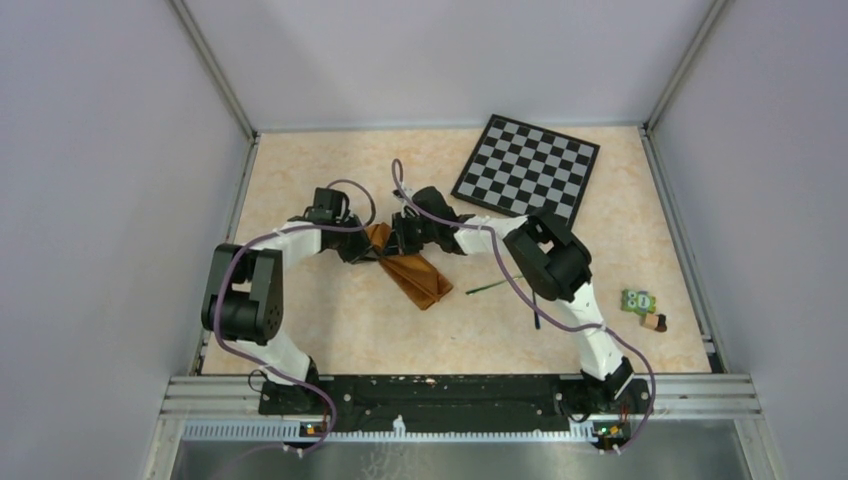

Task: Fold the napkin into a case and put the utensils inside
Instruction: Grasp the top corner of the smaller rectangle folded napkin from the folded napkin, then pick up the smaller rectangle-folded napkin from the center of the board.

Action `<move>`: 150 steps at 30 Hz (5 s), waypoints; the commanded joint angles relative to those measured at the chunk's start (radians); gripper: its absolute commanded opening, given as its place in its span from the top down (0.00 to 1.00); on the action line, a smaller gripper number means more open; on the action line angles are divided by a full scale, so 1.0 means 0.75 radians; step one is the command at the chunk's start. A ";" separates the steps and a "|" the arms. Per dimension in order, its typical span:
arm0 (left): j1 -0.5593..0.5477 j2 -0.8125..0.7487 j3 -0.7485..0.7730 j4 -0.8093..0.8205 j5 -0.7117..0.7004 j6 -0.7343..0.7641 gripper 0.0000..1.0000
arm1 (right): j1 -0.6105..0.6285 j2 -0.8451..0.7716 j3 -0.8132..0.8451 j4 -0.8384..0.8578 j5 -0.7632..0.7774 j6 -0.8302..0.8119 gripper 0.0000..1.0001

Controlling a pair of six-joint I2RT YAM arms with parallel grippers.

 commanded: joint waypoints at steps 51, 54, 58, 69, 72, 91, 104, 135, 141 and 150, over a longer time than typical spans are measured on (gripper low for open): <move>0.349 -0.255 -0.165 -0.020 0.235 0.071 0.61 | 0.080 -0.325 0.078 -0.581 0.197 -0.523 0.34; 0.361 -0.277 -0.183 -0.022 0.286 0.084 0.60 | 0.136 -0.374 0.040 -0.669 0.394 -0.632 0.35; 0.348 -0.264 -0.249 0.054 0.504 0.058 0.60 | 0.186 -0.407 0.033 -0.763 0.557 -0.686 0.47; 0.046 -0.199 -0.454 0.372 0.546 -0.246 0.57 | 0.283 -0.492 -0.167 -0.643 0.702 -0.799 0.55; 0.011 -0.127 -0.480 0.455 0.543 -0.340 0.67 | 0.299 -0.496 -0.190 -0.623 0.747 -0.838 0.58; -0.039 -0.108 -0.598 0.632 0.385 -0.516 0.63 | 0.352 -0.427 -0.259 -0.515 0.910 -0.860 0.71; -0.078 0.012 -0.638 0.774 0.350 -0.598 0.78 | 0.371 -0.489 -0.213 -0.521 0.867 -0.797 1.00; -0.038 -0.161 -0.808 0.896 0.323 -0.646 0.69 | 0.189 -0.398 -0.501 -0.131 0.364 -0.343 1.00; 0.057 -0.357 -0.720 0.688 0.264 -0.596 0.33 | 0.175 -0.424 -0.525 -0.128 0.372 -0.358 1.00; -0.018 -0.245 -0.506 0.409 0.044 -0.717 0.36 | 0.174 -0.434 -0.518 -0.109 0.363 -0.376 1.00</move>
